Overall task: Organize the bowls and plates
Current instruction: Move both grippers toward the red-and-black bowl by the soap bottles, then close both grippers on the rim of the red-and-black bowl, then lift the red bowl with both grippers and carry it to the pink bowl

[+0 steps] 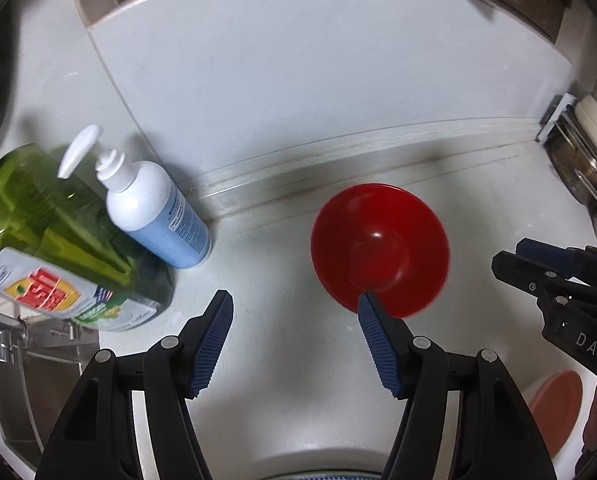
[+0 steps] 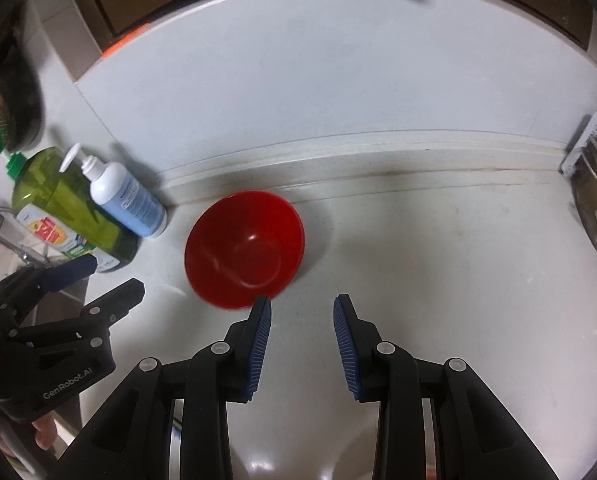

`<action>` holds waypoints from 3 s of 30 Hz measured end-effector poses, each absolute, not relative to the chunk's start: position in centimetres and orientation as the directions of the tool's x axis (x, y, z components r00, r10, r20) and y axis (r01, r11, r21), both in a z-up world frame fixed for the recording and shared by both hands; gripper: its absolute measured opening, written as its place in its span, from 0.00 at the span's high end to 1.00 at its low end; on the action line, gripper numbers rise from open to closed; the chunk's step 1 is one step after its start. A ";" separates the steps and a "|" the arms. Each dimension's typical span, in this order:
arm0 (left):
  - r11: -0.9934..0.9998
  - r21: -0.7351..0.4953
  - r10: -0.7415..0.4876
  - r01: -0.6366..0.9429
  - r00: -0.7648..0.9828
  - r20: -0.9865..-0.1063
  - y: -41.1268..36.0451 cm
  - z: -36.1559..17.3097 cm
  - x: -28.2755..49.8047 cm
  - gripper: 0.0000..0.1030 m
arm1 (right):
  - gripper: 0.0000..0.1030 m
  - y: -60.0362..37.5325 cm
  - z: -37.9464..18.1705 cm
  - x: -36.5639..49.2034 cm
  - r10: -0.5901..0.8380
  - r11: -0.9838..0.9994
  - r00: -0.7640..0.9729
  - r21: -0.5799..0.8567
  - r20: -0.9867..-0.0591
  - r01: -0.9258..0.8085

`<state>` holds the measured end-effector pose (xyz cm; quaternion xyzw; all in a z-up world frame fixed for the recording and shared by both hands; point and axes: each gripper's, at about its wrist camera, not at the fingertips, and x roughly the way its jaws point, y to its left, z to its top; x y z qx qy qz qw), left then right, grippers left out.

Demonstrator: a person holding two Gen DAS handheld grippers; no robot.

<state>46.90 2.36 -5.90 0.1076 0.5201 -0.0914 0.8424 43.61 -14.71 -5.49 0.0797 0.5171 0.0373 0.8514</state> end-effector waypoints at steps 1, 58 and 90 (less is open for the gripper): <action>0.960 0.089 -0.038 0.266 0.437 -0.899 2.3 -6.2 47.3 0.38 | 0.67 -14.7 -5.8 44.2 0.145 0.985 0.455 0.174 -0.878 0.021; 0.969 -0.051 -0.134 0.243 0.342 -0.930 1.4 -9.3 50.1 0.89 | 0.90 -14.2 -9.6 48.7 0.185 0.979 0.360 0.205 -0.915 0.019; 0.890 -0.100 -0.295 0.445 0.394 -0.871 -6.6 -3.2 32.8 0.88 | 0.90 -20.0 -2.3 30.3 0.071 0.983 0.536 0.149 -0.841 0.104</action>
